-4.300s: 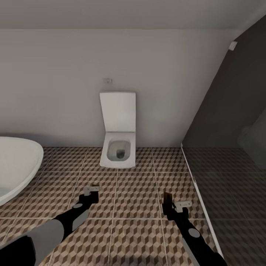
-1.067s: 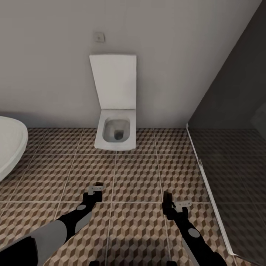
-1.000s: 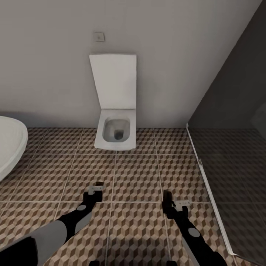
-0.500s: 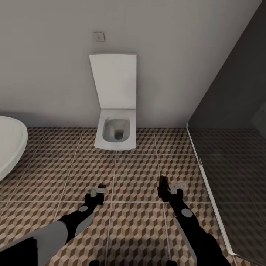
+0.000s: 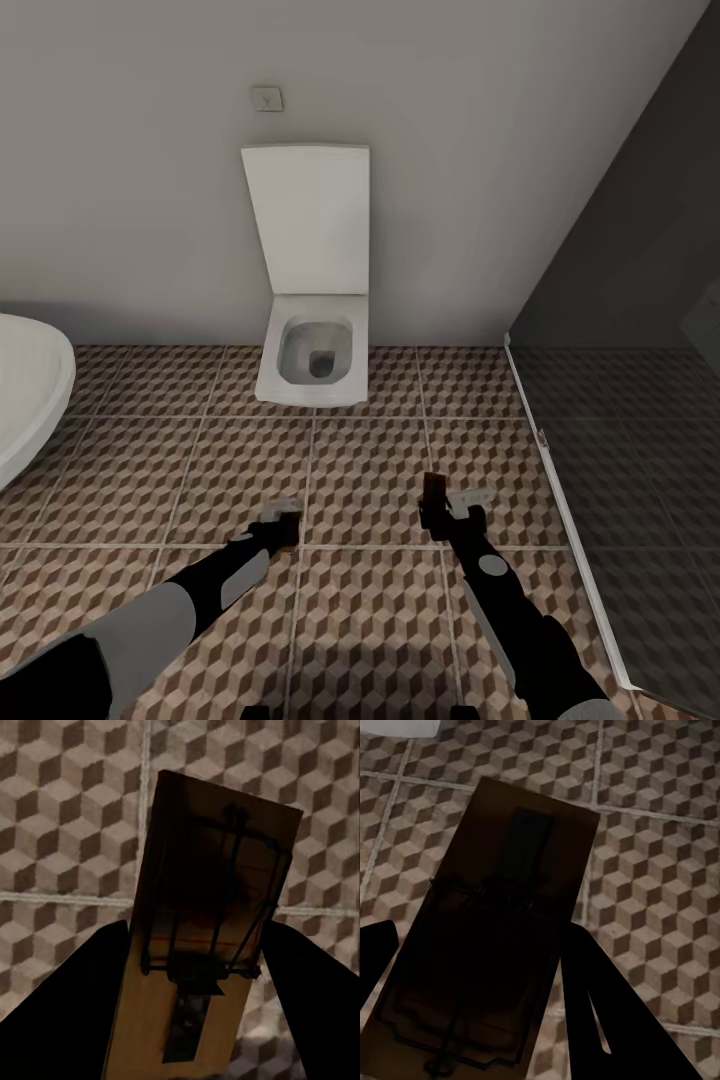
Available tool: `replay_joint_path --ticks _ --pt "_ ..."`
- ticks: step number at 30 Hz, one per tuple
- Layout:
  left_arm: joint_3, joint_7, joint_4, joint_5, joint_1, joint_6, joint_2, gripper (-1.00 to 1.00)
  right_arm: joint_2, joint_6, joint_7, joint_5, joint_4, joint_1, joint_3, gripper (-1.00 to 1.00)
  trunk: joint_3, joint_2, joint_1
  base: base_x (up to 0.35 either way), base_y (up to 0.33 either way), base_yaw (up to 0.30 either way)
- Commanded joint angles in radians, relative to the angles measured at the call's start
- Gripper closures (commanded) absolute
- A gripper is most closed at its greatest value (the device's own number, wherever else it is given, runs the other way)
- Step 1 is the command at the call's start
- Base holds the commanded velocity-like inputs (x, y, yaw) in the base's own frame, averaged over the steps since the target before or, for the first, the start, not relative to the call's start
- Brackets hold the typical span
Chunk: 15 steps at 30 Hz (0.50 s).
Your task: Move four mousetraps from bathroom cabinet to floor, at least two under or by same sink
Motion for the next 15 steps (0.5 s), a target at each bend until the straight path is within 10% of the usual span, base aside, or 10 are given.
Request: replay_joint_path --ticks 1,7,15 --pt "-0.008 0.008 -0.007 -0.001 -0.001 -0.046 0.001 1.00 0.001 0.003 -0.009 0.001 -0.001 -0.001 0.003 1.00 -0.001 0.000 0.000 0.000 0.000 0.000" --pt "-0.035 0.009 -0.013 -0.108 -0.001 -0.235 -0.001 1.00 0.004 -0.011 -0.009 0.002 -0.001 -0.001 0.005 1.00 -0.001 0.000 0.000 0.000 0.000 0.000" --pt "-0.046 0.009 -0.014 -0.188 -0.001 -0.269 0.000 1.00 0.003 -0.081 -0.009 0.001 -0.005 -0.001 0.007 1.00 -0.001 0.000 0.000 0.000 0.000 0.000"
